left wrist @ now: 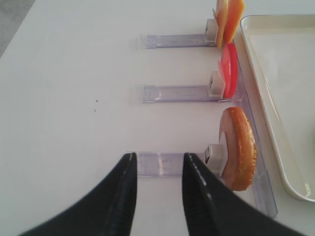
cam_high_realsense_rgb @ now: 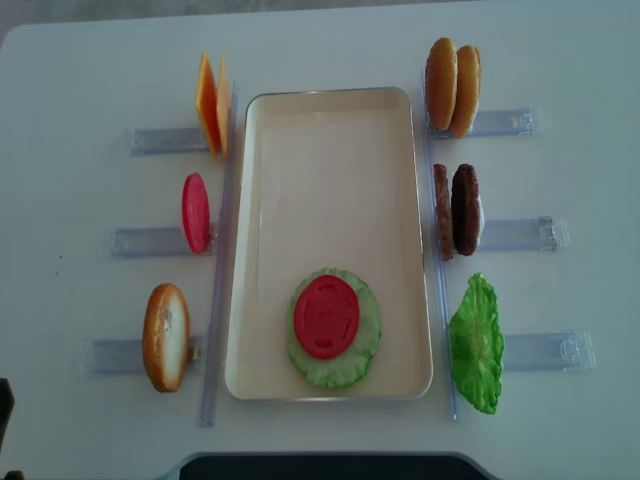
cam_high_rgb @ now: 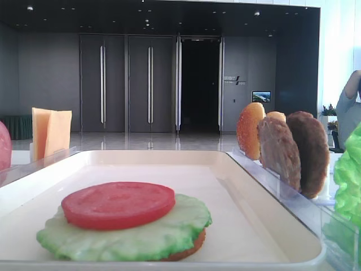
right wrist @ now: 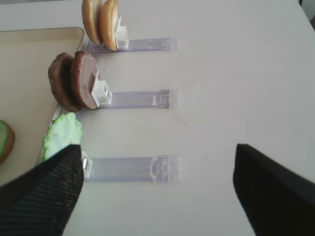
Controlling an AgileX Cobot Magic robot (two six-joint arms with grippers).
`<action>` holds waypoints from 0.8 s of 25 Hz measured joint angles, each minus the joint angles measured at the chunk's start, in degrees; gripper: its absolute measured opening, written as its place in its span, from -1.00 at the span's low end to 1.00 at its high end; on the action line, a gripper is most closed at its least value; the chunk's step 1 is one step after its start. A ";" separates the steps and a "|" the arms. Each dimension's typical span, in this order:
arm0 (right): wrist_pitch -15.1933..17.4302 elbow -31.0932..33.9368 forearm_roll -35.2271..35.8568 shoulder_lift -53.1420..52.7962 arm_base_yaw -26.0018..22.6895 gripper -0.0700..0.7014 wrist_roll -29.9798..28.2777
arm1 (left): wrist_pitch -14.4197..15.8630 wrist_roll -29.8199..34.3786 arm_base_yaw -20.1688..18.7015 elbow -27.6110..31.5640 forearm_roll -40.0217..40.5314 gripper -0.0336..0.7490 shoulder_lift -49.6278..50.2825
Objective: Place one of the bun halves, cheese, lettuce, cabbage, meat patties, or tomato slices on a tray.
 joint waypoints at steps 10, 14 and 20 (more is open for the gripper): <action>0.00 0.00 0.00 0.00 0.00 0.71 0.00 | 0.00 0.00 0.00 0.00 0.00 -0.35 0.00; 0.00 0.00 0.00 0.00 0.00 0.71 0.00 | 0.00 0.00 0.00 0.00 0.00 -0.41 0.00; 0.00 0.00 0.00 0.00 0.00 0.71 0.00 | 0.00 0.00 0.00 0.00 0.00 -0.50 0.00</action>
